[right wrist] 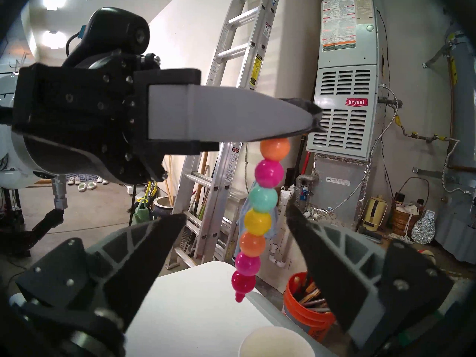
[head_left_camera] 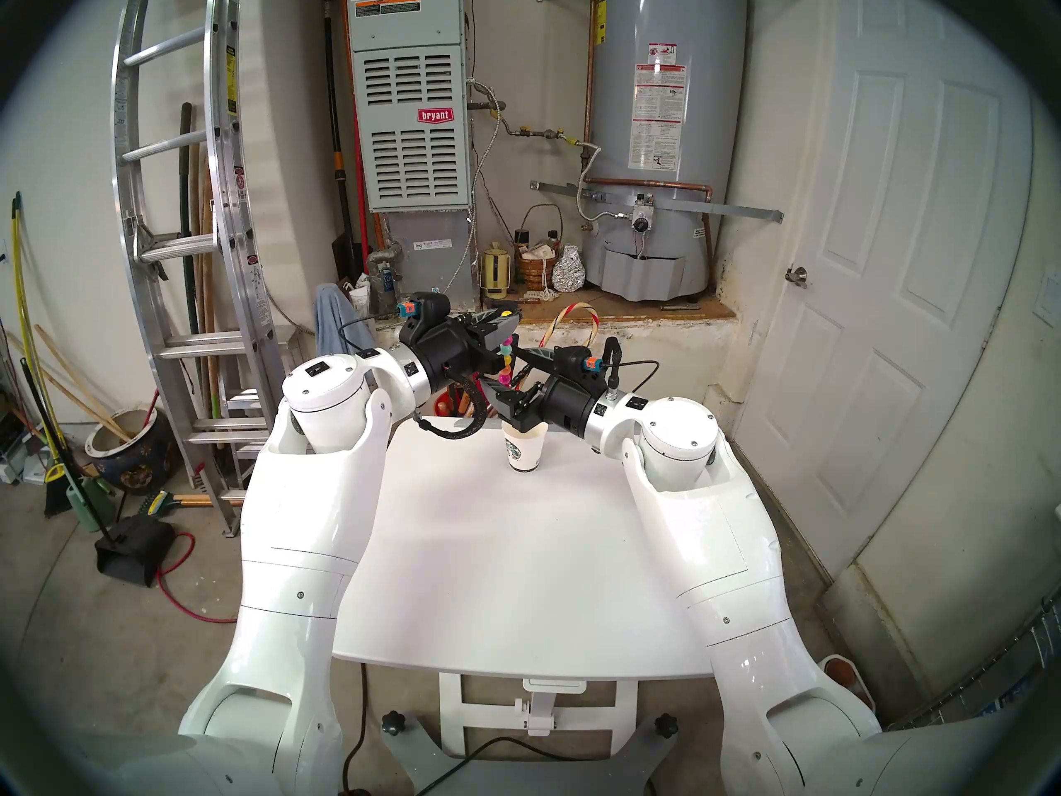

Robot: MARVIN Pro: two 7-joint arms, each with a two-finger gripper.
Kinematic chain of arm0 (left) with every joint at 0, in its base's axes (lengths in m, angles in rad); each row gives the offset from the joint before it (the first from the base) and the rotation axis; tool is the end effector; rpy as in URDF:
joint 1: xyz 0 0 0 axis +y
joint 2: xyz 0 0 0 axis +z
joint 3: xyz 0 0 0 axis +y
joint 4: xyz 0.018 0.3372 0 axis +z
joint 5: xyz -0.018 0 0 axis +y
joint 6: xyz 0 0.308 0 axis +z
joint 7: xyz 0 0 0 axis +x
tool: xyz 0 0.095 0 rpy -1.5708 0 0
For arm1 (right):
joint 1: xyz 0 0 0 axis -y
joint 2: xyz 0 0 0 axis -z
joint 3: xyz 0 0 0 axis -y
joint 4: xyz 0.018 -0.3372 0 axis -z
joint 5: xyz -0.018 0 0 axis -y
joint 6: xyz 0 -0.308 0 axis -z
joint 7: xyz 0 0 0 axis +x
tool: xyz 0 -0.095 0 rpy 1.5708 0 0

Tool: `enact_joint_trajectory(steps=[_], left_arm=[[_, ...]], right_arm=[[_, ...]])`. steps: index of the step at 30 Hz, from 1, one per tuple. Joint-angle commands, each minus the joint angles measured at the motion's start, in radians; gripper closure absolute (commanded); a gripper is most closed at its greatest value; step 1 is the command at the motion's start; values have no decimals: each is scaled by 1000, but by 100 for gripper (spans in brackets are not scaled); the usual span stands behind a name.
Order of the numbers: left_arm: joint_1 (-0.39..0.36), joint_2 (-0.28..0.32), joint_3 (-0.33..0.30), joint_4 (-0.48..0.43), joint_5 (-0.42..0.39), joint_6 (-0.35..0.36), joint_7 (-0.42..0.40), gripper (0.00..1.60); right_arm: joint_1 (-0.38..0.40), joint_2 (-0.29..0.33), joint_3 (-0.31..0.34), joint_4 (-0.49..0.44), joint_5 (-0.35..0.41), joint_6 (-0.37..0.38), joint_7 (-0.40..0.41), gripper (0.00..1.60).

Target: Switch the marker to another color

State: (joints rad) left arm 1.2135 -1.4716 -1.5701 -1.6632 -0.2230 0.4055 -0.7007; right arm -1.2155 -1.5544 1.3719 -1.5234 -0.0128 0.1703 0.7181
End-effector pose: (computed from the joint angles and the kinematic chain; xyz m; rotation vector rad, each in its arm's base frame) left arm 0.4880 -0.0329 -0.1805 1.6724 -0.6160 1.8188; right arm 0.4862 0.1327 -0.2337 -1.6224 -0.9522 -1.8102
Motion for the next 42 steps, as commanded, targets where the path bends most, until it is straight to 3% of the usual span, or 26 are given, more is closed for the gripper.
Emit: enact_joint_trajectory(steps=[1,2,4,7,11,14,18,19,22,24,25,26,34,38,42], left_arm=[[-9,-4,-2,-28,0,-1,4,160],[-9,-4,-2,-28,0,0,4,160],[-9,-4,-3,-29,-1,0,3,160],[-8,-6,-5,-30,-2,2,3,160],[-6,-8,-6,-32,-3,6,3,160],[-3,-12,-5,-35,-4,10,4,160],[-2,-13,-2,-38,-3,12,3,160],[-1,-13,-2,-39,-3,13,3,160],[-1,-17,-1,-43,-7,19,-1,160],[2,-19,-2,-48,-13,24,-5,160],[3,-18,-1,-52,-12,23,-7,160],[5,-18,0,-54,-12,24,-8,160],[6,-19,-1,-51,-6,25,-10,160],[4,-22,-3,-47,-9,26,-12,160],[4,-24,-3,-46,-9,26,-13,160]], right_arm=[[25,-14,-3,-8,8,-8,3,67],[25,-14,-3,-8,7,-9,3,76],[24,-14,-3,-8,7,-10,3,72],[22,-13,-2,-9,6,-12,2,100],[21,-13,-2,-8,7,-16,1,117],[20,-14,0,-6,10,-19,1,119],[21,-13,0,-4,11,-22,3,89],[21,-13,0,-4,11,-22,3,75],[25,-16,-3,0,9,-22,1,57],[31,-19,-6,9,8,-25,1,18],[33,-21,-7,12,7,-26,0,76],[35,-23,-8,15,7,-27,-1,84],[44,-27,-9,27,7,-33,-2,99],[46,-29,-8,33,8,-36,-2,93],[50,-34,-10,42,3,-44,-12,142]])
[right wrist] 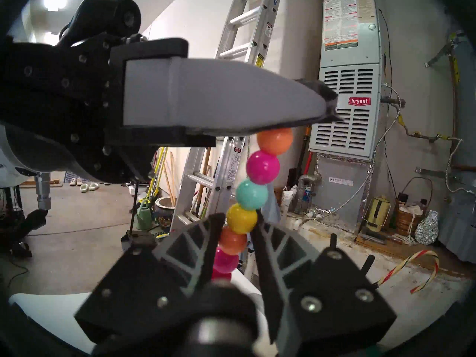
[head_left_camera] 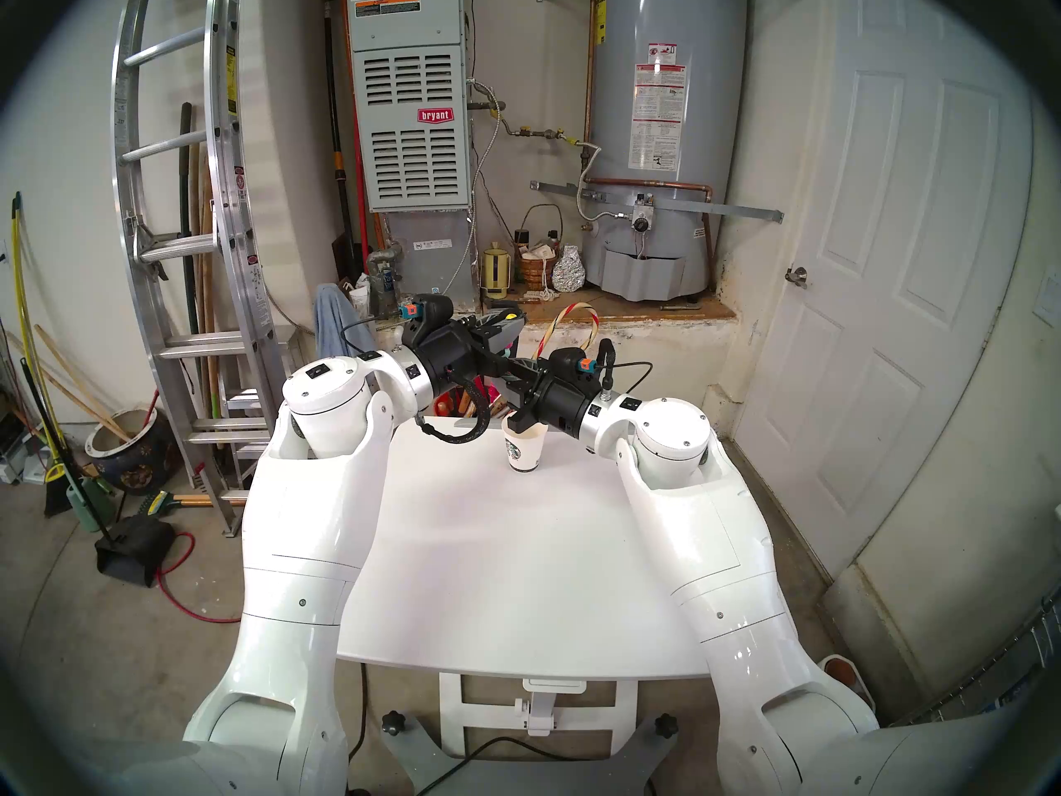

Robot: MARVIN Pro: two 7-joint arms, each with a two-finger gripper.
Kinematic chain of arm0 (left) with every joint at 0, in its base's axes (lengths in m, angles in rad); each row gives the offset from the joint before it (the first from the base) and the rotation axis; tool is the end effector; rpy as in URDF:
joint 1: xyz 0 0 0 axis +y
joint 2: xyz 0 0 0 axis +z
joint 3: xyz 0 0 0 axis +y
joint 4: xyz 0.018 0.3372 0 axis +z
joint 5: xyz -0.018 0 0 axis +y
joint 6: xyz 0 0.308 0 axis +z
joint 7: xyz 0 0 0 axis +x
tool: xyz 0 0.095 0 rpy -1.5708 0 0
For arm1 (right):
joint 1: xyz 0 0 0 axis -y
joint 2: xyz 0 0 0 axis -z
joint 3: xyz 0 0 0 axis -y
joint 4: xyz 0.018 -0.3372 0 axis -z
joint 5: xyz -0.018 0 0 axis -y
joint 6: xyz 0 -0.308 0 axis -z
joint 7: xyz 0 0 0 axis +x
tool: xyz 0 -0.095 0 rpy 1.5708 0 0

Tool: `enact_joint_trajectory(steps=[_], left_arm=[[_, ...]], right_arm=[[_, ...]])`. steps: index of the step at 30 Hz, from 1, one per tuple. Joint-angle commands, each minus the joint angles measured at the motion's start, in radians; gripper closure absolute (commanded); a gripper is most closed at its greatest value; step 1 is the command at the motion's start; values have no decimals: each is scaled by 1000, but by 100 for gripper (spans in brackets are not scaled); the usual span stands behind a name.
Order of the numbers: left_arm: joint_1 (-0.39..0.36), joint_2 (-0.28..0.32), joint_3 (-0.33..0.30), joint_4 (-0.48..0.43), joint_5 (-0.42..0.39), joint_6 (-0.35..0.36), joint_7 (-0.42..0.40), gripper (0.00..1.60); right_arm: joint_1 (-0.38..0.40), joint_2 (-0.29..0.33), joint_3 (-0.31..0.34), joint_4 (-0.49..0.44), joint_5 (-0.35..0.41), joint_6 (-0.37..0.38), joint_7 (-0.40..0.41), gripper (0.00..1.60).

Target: Switch the marker to another color

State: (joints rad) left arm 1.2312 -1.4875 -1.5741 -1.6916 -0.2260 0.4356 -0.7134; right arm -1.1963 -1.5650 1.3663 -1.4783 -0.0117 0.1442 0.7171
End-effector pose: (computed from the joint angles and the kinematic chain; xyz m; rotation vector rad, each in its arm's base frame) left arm 0.4802 -0.0388 -0.1803 1.6634 -0.6084 1.7877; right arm 0.4930 0.1384 -0.2381 -1.6135 -0.9511 -1.8069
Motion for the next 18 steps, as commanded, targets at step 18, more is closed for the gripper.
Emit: enact_joint_trajectory(steps=[18], left_arm=[[-70,-68,-67,-84,-42,-52,66,160]], right_arm=[[40,-25,-38,105,-88,-85,-95,160]])
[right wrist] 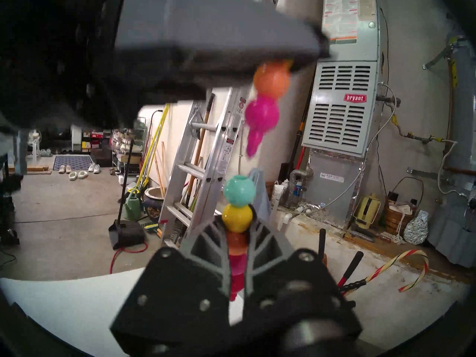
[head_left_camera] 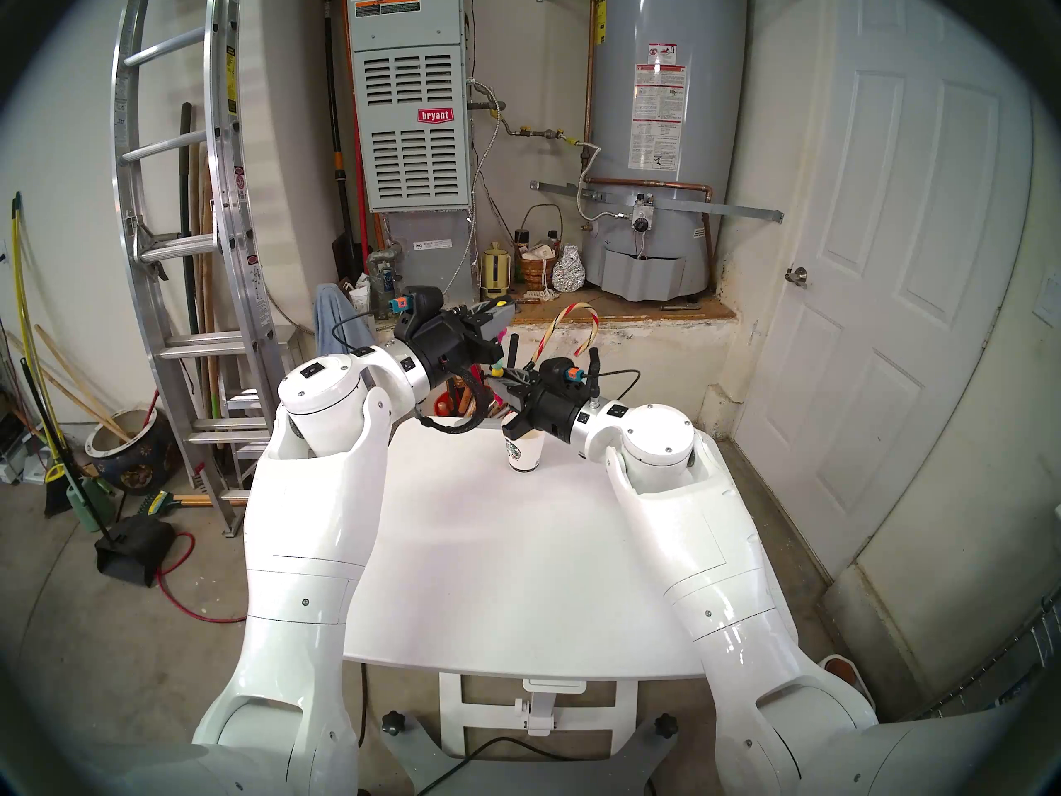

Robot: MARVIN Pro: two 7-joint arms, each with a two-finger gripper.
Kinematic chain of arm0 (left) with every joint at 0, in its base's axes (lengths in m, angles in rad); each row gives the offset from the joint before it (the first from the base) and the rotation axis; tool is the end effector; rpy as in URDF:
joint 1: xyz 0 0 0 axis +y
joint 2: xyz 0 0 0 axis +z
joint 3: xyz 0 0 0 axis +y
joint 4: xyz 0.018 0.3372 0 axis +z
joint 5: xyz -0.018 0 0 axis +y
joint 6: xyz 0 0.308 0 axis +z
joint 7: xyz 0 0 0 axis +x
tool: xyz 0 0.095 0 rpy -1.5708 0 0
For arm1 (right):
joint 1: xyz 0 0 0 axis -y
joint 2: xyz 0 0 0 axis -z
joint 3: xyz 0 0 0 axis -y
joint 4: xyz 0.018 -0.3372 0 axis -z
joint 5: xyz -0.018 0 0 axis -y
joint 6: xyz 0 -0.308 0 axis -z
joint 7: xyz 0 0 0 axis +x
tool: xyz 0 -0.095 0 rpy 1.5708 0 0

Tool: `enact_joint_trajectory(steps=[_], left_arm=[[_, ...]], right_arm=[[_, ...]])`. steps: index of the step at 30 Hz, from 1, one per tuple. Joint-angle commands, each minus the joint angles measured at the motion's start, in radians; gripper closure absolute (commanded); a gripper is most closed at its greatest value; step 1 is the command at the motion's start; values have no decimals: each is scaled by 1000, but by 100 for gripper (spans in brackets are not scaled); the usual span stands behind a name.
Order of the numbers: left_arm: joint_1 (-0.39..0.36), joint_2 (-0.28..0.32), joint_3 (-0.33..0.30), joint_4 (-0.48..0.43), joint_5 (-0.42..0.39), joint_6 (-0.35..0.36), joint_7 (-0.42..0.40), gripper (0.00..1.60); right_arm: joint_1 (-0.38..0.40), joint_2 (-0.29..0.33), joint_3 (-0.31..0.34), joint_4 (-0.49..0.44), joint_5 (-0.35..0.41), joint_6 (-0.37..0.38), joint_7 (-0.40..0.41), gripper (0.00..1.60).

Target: Switch the marker to another color

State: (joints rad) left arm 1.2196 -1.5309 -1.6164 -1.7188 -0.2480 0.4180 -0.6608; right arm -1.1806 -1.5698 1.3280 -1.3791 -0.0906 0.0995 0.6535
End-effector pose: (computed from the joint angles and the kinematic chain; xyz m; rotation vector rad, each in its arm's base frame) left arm 0.4823 -0.0333 -0.1599 1.6090 -0.5036 1.8826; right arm 0.5034 0.1481 -0.2692 -1.7115 -1.0079 -1.8053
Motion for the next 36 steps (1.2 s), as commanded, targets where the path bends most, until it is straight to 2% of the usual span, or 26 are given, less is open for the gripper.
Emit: enact_joint_trajectory(steps=[1,3,9,17,18,21,22,24,25,29,34,35,36], left_arm=[[-62,-24,-32,-60,-23,-31,17,160],[-66,-14,-49,-65,-17,-37,28,160],[-33,37,-84,-43,28,-54,51,160],[16,68,-50,46,141,-119,81,160],[22,73,-38,58,162,-143,86,160],[29,69,-25,84,176,-151,89,160],[38,74,-9,91,203,-193,96,160],[41,66,-1,115,203,-195,94,160],[46,69,9,121,223,-228,101,160],[60,69,36,144,259,-284,117,160],[70,60,45,161,270,-367,132,160],[74,55,46,170,271,-411,141,160],[74,55,46,170,271,-411,141,160]], right_arm=[[25,-20,11,3,-3,-44,-35,160],[30,-7,31,-9,-12,-55,-56,160],[25,5,135,-33,26,-55,-97,160],[26,-53,234,-54,114,-87,-134,160],[30,-61,238,-57,125,-92,-132,160],[37,-72,239,-65,135,-100,-130,160],[40,-78,240,-69,145,-104,-127,160],[44,-89,239,-73,158,-113,-123,160],[45,-93,237,-76,166,-117,-118,160],[38,-108,230,-95,191,-123,-102,160],[21,-109,225,-111,203,-131,-85,160],[16,-108,229,-113,207,-134,-81,160],[16,-108,229,-113,207,-134,-81,160]])
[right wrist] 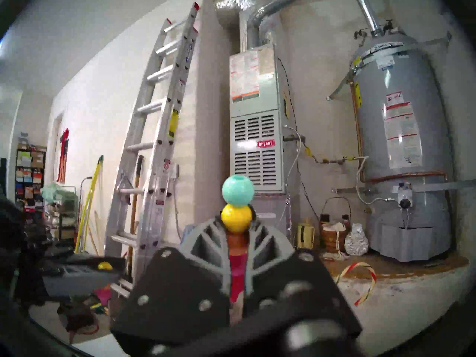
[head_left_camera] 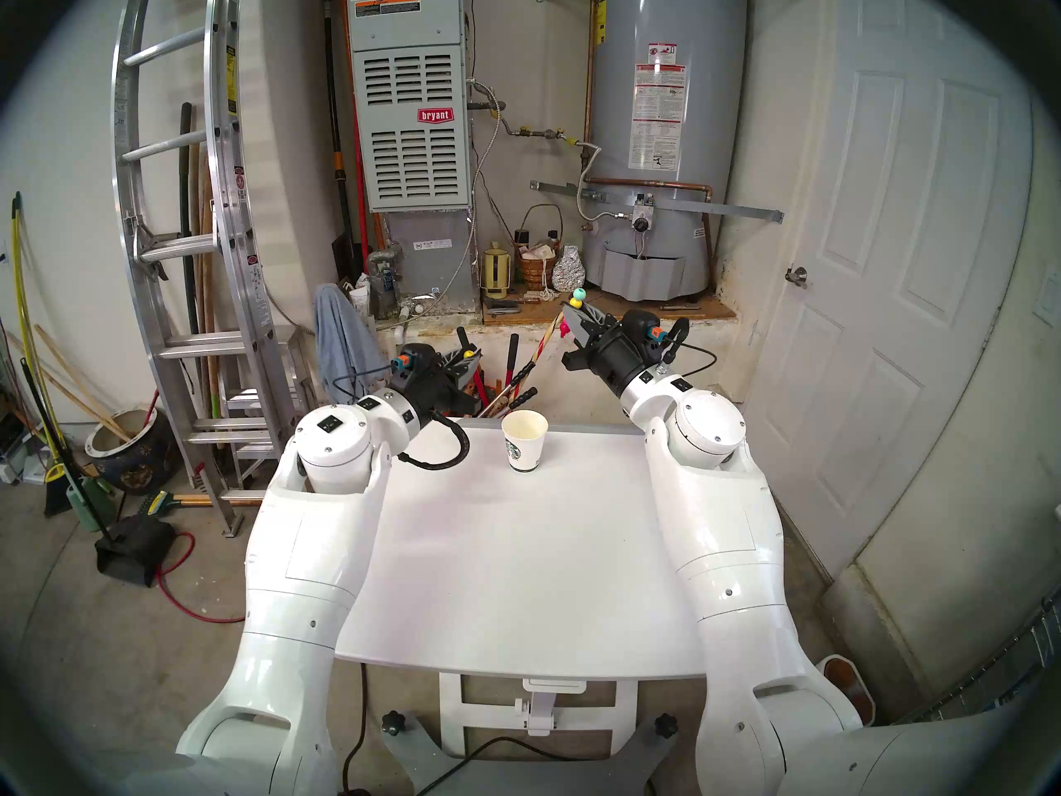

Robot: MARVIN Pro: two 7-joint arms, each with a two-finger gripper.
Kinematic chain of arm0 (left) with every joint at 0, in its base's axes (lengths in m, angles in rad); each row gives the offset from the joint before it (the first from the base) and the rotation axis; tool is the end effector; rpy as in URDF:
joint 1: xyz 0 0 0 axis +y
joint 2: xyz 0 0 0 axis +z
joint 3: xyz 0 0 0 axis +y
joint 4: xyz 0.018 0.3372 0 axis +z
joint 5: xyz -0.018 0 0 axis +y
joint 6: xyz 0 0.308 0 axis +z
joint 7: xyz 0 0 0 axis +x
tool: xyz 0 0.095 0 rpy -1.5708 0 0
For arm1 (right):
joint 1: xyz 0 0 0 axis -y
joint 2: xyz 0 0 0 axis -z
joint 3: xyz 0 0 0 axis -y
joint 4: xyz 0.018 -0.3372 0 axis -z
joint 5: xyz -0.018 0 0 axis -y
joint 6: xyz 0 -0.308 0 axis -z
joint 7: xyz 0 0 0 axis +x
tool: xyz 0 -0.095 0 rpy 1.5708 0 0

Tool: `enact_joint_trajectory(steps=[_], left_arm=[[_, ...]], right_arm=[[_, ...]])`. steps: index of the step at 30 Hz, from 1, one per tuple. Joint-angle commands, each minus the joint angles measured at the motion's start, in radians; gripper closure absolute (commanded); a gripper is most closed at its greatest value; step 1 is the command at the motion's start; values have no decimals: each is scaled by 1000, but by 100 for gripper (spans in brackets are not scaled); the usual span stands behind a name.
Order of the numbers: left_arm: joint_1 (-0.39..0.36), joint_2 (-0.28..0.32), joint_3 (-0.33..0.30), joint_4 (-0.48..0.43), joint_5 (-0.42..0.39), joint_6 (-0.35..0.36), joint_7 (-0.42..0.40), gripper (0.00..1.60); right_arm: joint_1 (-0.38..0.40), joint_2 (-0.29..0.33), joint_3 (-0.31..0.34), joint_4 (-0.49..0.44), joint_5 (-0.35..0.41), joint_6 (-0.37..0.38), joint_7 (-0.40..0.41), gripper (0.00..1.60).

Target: Switch the marker to another color

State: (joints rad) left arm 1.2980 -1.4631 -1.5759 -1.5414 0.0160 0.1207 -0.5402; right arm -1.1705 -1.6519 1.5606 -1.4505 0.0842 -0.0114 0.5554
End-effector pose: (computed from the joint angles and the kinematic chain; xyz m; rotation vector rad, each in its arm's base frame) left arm 0.4935 -0.0058 -0.2566 1.8976 -0.6701 2.0751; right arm 0.5224 0.0859 -0.2035 -1.5199 -0.4925 -2.1449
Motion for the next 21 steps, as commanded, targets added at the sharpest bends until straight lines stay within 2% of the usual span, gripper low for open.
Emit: enact_joint_trajectory(steps=[1,2,5,11,13,21], left_arm=[[-2,-12,7,-10,10,-111,25,160],[7,-13,11,2,16,-153,35,160],[19,-7,19,-1,37,-183,52,160],[40,-12,27,23,57,-286,92,160],[41,-23,21,43,40,-316,101,160],[24,-13,45,101,98,-437,156,160]], right_arm=[[5,-24,-3,-41,33,-25,19,160],[1,-22,0,-42,34,-26,22,160],[-1,-19,2,-43,33,-27,23,160],[-8,-19,7,-48,36,-28,27,160],[-9,-19,8,-49,37,-29,29,160],[-9,-24,12,-37,41,-32,37,160]])
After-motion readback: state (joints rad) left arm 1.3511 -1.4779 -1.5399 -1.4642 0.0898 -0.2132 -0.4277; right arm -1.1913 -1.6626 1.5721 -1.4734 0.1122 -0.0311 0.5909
